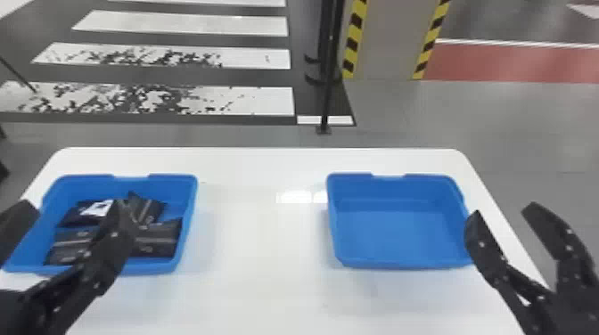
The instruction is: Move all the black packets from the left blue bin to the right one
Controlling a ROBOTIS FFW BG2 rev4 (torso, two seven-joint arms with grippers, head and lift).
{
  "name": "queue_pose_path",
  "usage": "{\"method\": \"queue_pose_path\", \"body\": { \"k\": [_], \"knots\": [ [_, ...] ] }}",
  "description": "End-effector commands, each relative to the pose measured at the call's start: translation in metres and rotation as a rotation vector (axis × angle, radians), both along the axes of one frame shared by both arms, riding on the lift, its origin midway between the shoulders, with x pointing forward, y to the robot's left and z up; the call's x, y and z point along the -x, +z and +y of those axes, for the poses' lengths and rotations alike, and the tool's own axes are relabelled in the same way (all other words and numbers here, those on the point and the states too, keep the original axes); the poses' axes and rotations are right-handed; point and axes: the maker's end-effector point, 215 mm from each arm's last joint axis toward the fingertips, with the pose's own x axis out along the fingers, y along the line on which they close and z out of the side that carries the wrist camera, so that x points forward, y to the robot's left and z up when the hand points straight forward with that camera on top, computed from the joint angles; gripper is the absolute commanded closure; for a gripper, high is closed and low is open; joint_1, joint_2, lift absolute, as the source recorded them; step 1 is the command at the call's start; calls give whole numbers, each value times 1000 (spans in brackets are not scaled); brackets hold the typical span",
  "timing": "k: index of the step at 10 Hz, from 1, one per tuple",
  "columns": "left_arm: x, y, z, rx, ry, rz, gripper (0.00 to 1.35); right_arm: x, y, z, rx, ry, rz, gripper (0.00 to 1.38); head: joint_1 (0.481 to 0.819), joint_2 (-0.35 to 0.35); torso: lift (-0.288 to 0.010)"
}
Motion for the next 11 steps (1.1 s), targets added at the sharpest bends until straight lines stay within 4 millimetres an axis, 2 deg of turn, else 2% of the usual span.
{"method": "queue_pose_path", "body": {
  "k": [1, 6, 11],
  "knots": [
    [0, 0, 0, 0, -1, -1, 162, 0, -1, 0, -1, -1, 2, 403, 695, -66, -121],
    [0, -2, 0, 10, -1, 7, 162, -1, 0, 0, -5, -1, -2, 403, 695, -66, -121],
    [-21, -34, 19, -70, 8, 93, 160, 0, -1, -1, -8, -1, 0, 403, 695, -47, -121]
  ]
}}
